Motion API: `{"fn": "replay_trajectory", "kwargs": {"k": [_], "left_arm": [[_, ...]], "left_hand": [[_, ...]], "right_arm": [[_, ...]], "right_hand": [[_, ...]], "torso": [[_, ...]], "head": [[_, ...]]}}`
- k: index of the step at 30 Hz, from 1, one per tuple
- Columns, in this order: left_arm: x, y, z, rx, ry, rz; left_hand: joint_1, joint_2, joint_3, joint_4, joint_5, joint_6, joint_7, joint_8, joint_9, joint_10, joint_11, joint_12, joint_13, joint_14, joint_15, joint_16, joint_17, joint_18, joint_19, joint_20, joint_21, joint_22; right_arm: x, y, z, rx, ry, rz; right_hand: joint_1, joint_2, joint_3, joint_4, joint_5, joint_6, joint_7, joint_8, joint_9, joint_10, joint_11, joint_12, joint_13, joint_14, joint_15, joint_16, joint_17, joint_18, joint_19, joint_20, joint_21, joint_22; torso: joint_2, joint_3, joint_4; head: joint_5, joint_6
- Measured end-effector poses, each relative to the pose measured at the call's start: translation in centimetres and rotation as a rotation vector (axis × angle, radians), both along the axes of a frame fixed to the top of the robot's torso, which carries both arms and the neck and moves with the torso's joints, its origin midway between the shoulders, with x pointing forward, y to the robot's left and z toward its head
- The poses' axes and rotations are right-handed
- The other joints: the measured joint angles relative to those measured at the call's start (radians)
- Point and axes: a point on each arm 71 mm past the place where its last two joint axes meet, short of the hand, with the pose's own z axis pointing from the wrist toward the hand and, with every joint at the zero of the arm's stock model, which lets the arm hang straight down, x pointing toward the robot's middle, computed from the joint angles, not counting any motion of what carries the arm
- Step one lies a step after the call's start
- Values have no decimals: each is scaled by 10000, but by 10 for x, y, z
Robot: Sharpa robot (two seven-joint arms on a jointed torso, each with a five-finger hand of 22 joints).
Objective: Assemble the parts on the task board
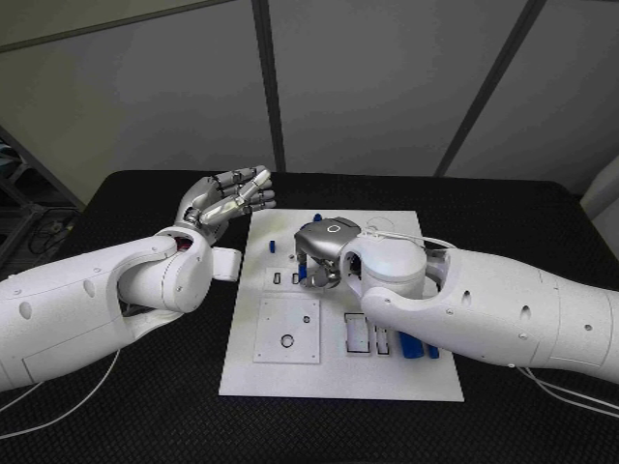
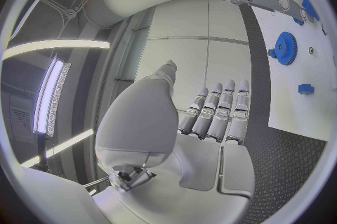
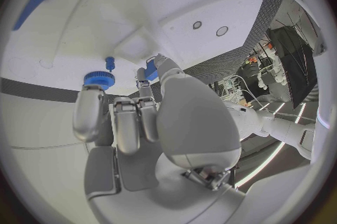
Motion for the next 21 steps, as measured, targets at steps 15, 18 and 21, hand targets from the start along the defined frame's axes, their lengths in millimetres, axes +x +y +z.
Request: {"fn": "replay_trajectory", "kwargs": {"k": [15,18,21], "left_arm": [[0,0,0,9,6,5],[1,0,0,11,7,6],[1,0,0,13,8,6]], "left_hand": [[0,0,0,0,0,0,0,0,0,0,0,0,0,0,0,0,0,-1,0,0,0,0],[0,0,0,0,0,0,0,0,0,0,0,0,0,0,0,0,0,-1,0,0,0,0],[0,0,0,0,0,0,0,0,0,0,0,0,0,0,0,0,0,-1,0,0,0,1]], "right_arm": [[1,0,-2,-446,52,-135],[1,1,-2,-502,60,-146],[1,1,-3,-541,62,-162]], "right_hand": [[-1,-1,0,0,-3,37,-37,19,-1,0,0,0,0,0,0,0,-1,0,0,0,0,-13],[-1,-1,0,0,-4,37,-37,18,6,0,0,0,0,0,0,0,-1,0,0,0,0,-15],[-1,-1,-1,0,-4,37,-37,15,6,0,0,0,0,0,0,0,-1,0,0,0,0,-15]], "torso": [[3,4,-6],[3,4,-6],[3,5,-5]], "head": [[10,-17],[9,-22],[9,-23]]}}
